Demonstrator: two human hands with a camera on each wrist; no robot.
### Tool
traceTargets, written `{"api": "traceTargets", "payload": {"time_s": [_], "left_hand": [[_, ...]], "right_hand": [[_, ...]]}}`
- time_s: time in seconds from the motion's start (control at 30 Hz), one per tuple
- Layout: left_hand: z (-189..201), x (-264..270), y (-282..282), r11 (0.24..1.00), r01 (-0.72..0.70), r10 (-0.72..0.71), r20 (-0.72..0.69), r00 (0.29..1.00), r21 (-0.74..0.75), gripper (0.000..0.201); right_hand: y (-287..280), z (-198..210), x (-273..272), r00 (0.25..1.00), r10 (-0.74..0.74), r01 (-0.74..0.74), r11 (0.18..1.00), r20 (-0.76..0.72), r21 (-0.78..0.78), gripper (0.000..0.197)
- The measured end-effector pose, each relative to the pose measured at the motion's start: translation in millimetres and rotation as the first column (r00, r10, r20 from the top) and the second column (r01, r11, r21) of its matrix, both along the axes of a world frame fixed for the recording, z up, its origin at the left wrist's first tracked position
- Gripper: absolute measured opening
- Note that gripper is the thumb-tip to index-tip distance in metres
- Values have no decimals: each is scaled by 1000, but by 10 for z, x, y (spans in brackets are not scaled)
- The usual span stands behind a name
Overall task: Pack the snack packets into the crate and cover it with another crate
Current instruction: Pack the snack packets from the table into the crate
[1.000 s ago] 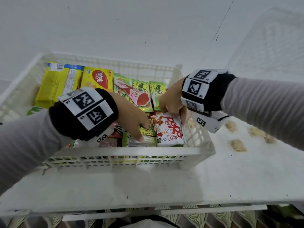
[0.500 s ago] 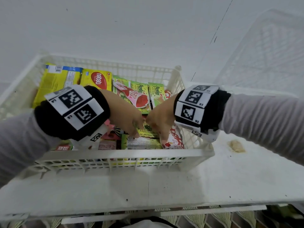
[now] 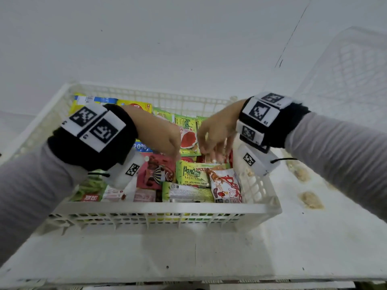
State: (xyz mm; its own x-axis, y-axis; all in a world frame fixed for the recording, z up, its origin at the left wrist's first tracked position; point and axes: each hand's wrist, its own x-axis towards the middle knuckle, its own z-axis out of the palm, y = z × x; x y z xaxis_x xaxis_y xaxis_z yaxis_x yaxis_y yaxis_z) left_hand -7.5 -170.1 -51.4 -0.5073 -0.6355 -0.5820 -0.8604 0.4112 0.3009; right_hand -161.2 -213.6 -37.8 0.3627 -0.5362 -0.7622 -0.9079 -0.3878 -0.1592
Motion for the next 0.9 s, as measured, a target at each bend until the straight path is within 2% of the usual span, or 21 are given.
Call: {"api": "traceTargets", "payload": {"time_s": [0.07,0.1,0.17,0.2,0.27,0.37,0.43,0.47,0.6,0.67,0.77,0.83,0.9], "left_hand": [[60,75,-143,971,-167,140,-163,977,-169,18],[55,106,-213,932,-273,215,-245,946,-239,14],[-7,153,-338,812,-456,336,-347,875,-363,22],[-55,168,-381,769,-505,368,-374,851,-392,25],[-158,184,-423,747,-526,384,-381,841,-407,32],[-296,197,-412,789,-475,394,-271,878,-389,46],[-342,216,-403,821,-417,368,-197,909,-390,49],[-343,238,-403,823,-416,366,-199,909,-388,48],[-267,351,-411,769,-521,416,-330,847,-370,30],[-207,401,-398,772,-553,435,-374,819,-314,31],[-133,449,-352,832,-543,459,-409,789,-114,29],[-119,417,-311,864,-502,460,-365,810,-25,21],[-149,362,-292,884,-465,434,-290,853,-45,13]], "right_hand": [[-143,22,58,979,-53,84,985,195,-154,8],[-203,-6,95,969,-40,98,968,243,-231,12],[-283,-104,197,964,22,78,930,263,-360,30],[-293,-169,259,965,56,53,916,256,-398,41],[-292,-305,380,974,101,1,896,205,-444,57],[-314,-458,492,988,127,-68,866,86,-495,55],[-352,-493,507,990,105,-55,893,89,-447,49],[-374,-489,499,988,74,-12,912,134,-411,45],[-453,-393,405,919,-78,179,956,387,-234,15],[-455,-304,345,895,-116,202,967,432,-159,13],[-426,-222,262,881,-206,216,976,425,26,21],[-381,-221,230,895,-219,177,974,388,141,25],[-344,-264,218,920,-173,130,981,352,141,25]]}}
